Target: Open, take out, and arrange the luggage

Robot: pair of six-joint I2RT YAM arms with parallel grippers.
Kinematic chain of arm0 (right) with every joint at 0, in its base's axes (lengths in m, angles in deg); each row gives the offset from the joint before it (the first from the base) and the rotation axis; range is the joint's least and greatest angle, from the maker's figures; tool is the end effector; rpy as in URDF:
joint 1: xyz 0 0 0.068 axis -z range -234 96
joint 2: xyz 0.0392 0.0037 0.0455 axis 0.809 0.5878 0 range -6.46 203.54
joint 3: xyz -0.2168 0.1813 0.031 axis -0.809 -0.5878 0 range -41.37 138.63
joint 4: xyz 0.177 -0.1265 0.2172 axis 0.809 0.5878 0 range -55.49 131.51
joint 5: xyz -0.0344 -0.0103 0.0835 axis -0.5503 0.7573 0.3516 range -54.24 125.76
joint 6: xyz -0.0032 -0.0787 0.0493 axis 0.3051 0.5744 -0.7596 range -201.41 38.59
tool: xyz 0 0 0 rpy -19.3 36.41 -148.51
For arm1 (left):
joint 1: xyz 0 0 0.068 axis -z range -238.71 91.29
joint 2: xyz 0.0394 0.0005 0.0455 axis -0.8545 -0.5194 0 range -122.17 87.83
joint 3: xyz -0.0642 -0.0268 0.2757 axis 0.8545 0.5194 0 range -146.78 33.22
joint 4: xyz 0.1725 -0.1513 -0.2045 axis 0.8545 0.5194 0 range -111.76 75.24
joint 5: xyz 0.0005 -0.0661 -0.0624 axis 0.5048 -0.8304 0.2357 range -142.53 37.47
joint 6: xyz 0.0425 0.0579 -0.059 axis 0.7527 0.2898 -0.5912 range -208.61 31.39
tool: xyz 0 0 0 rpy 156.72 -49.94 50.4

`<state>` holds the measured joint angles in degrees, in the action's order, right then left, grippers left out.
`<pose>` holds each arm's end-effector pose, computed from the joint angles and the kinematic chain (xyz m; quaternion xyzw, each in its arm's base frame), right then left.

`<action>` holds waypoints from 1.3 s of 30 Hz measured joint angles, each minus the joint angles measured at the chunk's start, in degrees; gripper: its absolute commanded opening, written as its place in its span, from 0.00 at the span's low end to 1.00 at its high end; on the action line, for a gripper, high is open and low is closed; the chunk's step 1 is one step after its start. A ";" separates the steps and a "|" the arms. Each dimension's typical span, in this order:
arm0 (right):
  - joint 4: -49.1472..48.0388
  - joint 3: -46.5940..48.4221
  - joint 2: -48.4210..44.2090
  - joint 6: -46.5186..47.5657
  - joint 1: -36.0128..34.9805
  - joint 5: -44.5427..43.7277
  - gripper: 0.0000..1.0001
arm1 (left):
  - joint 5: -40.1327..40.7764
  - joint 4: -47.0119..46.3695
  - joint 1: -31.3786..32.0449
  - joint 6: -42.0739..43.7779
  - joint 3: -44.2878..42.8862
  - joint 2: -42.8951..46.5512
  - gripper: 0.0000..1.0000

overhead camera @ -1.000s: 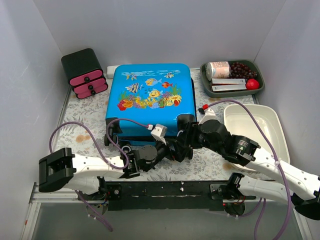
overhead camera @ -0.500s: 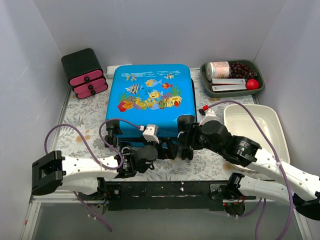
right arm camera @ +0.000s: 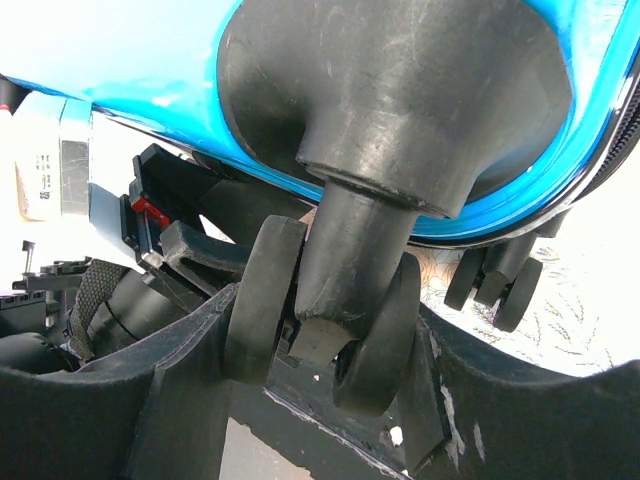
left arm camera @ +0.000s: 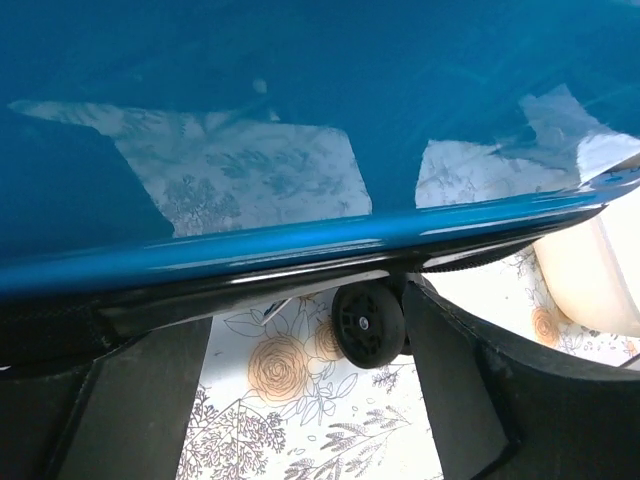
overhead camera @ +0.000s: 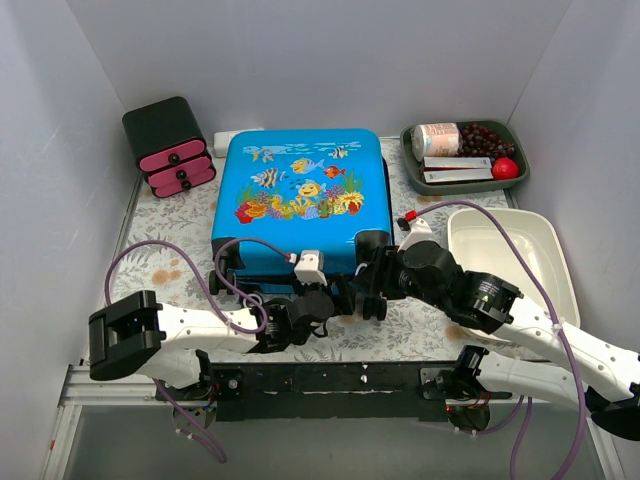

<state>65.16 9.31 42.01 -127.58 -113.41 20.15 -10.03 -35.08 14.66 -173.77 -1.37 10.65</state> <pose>0.1537 0.2158 0.3176 -0.0291 0.8535 0.3332 0.3995 0.1498 -0.3036 0.1617 -0.2649 0.7811 -0.4046 0.3950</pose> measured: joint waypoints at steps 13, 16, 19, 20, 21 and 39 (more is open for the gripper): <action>-0.59 -0.66 -0.33 0.07 0.00 -0.07 0.01 | 2.03 -0.44 0.02 3.39 -0.02 -0.85 0.51; -0.55 -0.70 -0.42 0.07 0.00 -0.15 0.01 | 2.56 -0.31 0.02 4.00 -0.24 -1.27 0.44; -0.42 -0.92 -0.83 0.15 0.00 -0.74 0.01 | 2.99 1.05 0.04 4.07 -1.77 -2.21 0.35; -0.33 -0.92 -0.96 0.26 0.00 -0.98 0.01 | 3.02 1.53 0.04 3.89 -2.36 -2.60 0.32; -0.24 -0.96 -1.18 0.42 0.00 -1.29 0.01 | 3.08 1.84 0.07 3.74 -2.93 -2.97 0.23; -0.37 -2.78 -2.89 0.70 -0.26 -3.21 0.01 | 3.02 18.80 0.37 -16.35 -11.17 -3.30 0.00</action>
<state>64.79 6.53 39.12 -126.88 -113.68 16.93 -7.01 -16.28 15.03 -190.12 -12.54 7.35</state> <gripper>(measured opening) 0.622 0.018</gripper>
